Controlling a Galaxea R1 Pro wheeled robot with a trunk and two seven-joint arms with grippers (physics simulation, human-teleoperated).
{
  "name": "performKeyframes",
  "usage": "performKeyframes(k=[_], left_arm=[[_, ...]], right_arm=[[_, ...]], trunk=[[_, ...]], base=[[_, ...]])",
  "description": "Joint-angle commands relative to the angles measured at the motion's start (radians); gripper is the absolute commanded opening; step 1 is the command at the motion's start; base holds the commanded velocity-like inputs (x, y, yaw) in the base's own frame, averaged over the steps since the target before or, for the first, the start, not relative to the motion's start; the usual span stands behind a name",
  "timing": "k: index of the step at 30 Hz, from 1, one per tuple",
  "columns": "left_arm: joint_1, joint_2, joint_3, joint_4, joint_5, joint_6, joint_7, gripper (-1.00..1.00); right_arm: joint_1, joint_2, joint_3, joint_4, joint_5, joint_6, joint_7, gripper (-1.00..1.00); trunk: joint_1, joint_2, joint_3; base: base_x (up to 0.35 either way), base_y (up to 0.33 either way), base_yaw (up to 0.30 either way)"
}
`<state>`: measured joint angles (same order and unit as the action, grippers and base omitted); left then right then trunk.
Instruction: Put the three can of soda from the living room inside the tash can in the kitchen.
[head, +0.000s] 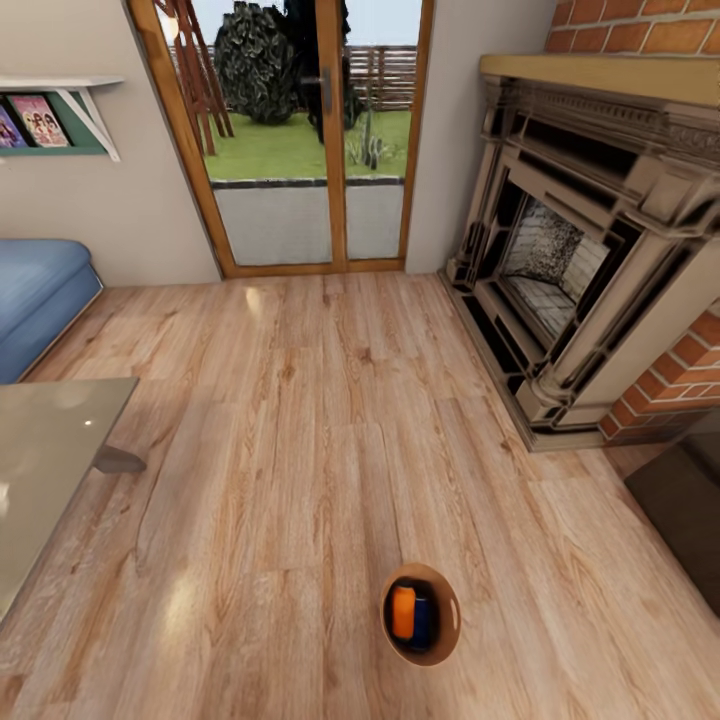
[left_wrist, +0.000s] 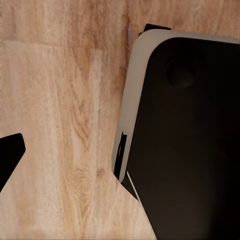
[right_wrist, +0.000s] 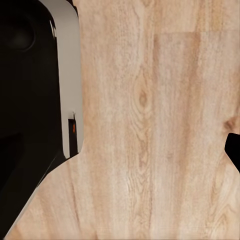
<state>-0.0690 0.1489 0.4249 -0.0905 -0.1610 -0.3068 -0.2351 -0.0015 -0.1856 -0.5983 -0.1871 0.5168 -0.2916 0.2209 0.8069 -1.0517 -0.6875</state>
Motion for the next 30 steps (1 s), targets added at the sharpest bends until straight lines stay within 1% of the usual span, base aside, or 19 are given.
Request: performKeyframes(k=[1, 17, 23, 30], left_arm=[[0.000, 0.000, 0.000, 0.000, 0.000, 0.000, 0.000, 1.00], [0.000, -0.001, -0.001, 0.000, 0.000, 0.000, 0.000, 1.00], [0.000, -0.002, -0.001, 0.000, 0.000, 0.000, 0.000, 1.00], [0.000, -0.002, -0.001, 0.000, 0.000, 0.000, 0.000, 1.00]], right_arm=[[0.000, 0.000, 0.000, 0.000, 0.000, 0.000, 0.000, 1.00], [0.000, 0.000, 0.003, 0.009, 0.000, 0.000, 0.000, 1.00], [0.000, 0.000, 0.029, 0.013, 0.000, 0.000, 0.000, 1.00], [0.000, 0.000, 0.036, 0.014, 0.000, 0.000, 0.000, 1.00]], trunk=[[-0.004, 0.007, 0.003], [-0.065, 0.119, 0.053], [-0.088, 0.161, 0.072], [-0.115, 0.210, 0.094]], base=[[0.000, 0.000, 0.000], [0.000, 0.000, 0.000], [0.000, 0.000, 0.000], [0.000, 0.000, 0.000]])
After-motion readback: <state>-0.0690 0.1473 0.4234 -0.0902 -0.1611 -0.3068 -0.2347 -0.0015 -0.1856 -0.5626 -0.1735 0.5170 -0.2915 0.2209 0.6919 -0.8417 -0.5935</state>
